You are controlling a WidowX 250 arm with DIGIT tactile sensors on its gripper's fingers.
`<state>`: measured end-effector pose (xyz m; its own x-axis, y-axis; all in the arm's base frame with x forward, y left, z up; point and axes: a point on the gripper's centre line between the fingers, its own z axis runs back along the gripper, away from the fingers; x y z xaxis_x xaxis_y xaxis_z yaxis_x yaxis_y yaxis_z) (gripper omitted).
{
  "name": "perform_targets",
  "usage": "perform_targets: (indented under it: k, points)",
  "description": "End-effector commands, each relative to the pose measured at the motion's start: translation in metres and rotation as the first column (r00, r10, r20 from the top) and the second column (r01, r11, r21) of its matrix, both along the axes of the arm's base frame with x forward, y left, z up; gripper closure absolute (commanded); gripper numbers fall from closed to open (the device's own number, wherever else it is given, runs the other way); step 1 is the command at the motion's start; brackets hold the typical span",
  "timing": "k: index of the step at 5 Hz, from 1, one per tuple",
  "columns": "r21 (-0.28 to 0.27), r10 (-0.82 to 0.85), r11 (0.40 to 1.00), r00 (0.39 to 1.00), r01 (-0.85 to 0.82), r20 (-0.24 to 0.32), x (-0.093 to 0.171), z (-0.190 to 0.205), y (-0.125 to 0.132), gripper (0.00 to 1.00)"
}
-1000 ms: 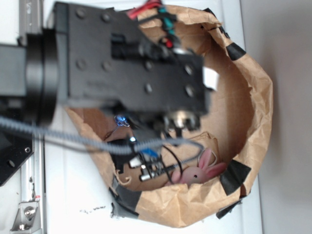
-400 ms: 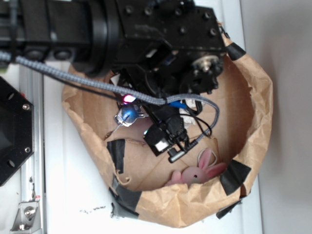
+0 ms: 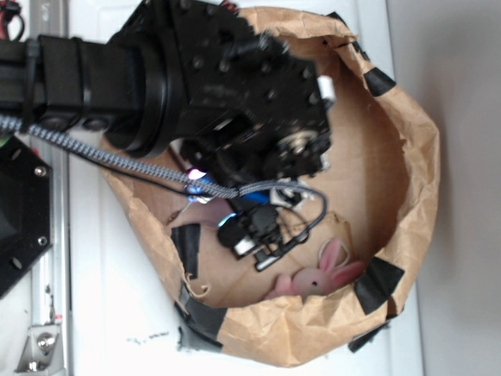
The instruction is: Grab the silver keys.
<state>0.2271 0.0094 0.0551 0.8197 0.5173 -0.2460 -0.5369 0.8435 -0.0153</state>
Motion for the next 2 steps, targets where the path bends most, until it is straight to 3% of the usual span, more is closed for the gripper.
perform_targets:
  k: [1,2]
  points:
    - [0.005,-0.097,0.995,0.995,0.097,0.025,-0.0077,-0.0115,-0.0087,0.00]
    - [-0.001,-0.065,0.998,0.998,0.065,0.016,-0.0070,-0.0113,-0.0081,1.00]
